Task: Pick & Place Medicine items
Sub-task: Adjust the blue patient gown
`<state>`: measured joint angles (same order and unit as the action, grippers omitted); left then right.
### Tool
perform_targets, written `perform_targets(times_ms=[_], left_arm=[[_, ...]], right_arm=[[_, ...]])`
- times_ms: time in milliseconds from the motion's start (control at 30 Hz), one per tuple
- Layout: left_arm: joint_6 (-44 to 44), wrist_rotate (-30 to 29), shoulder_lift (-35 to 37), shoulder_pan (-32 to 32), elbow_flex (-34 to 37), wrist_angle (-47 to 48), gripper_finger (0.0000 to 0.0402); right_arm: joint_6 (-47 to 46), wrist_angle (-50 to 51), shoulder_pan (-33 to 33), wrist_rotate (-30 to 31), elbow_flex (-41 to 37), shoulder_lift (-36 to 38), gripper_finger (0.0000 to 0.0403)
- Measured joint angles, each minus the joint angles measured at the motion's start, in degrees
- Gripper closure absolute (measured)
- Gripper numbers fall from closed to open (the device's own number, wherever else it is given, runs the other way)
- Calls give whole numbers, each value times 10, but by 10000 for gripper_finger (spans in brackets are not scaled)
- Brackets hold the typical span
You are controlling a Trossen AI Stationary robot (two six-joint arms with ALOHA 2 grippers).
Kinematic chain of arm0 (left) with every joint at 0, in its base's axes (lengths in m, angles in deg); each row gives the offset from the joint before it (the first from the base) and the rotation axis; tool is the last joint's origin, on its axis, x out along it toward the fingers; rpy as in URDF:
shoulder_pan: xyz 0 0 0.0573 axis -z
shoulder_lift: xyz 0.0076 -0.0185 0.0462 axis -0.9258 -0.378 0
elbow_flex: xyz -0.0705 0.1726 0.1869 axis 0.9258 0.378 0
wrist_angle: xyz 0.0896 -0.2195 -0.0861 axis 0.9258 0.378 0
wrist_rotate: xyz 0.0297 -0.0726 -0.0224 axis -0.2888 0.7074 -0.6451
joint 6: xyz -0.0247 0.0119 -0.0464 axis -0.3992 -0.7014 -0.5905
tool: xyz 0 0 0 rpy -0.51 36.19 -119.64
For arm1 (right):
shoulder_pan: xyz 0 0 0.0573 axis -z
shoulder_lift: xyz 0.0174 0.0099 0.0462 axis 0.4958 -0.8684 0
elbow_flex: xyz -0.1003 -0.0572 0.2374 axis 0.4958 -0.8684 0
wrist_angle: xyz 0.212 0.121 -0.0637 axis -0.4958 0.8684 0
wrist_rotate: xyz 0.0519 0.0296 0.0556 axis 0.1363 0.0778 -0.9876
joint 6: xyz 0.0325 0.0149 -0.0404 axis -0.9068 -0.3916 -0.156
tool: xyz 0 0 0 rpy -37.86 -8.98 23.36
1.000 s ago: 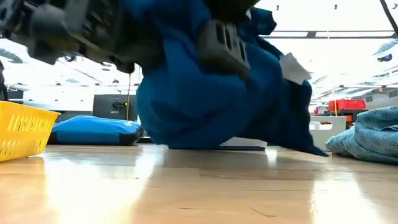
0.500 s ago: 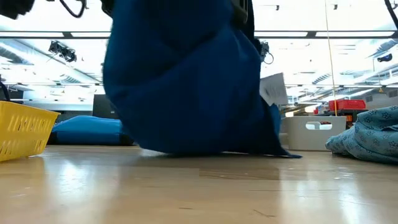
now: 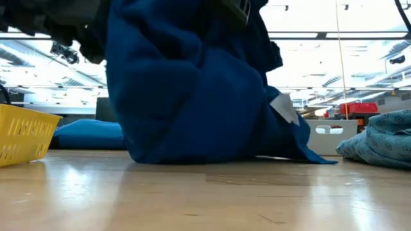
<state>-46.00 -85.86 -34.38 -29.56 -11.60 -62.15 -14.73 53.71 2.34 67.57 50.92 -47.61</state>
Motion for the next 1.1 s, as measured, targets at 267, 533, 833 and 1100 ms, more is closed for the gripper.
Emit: perform_targets(times_ms=[267, 533, 833, 1100], left_arm=[[-109, 0, 0, -25, 15, 38, 64], [-186, 24, -8, -66, 14, 123, 64], [-136, 127, -70, -104, 14, 79, 61], [-31, 119, -4, -38, 14, 95, 44]], right_arm=[[-160, 87, 13, -187, 0, 0, 392], [-178, 76, -20, -276, 0, 0, 350], [-253, 129, -52, -309, 50, 1, 292], [-298, 178, -63, -371, 78, 2, 221]])
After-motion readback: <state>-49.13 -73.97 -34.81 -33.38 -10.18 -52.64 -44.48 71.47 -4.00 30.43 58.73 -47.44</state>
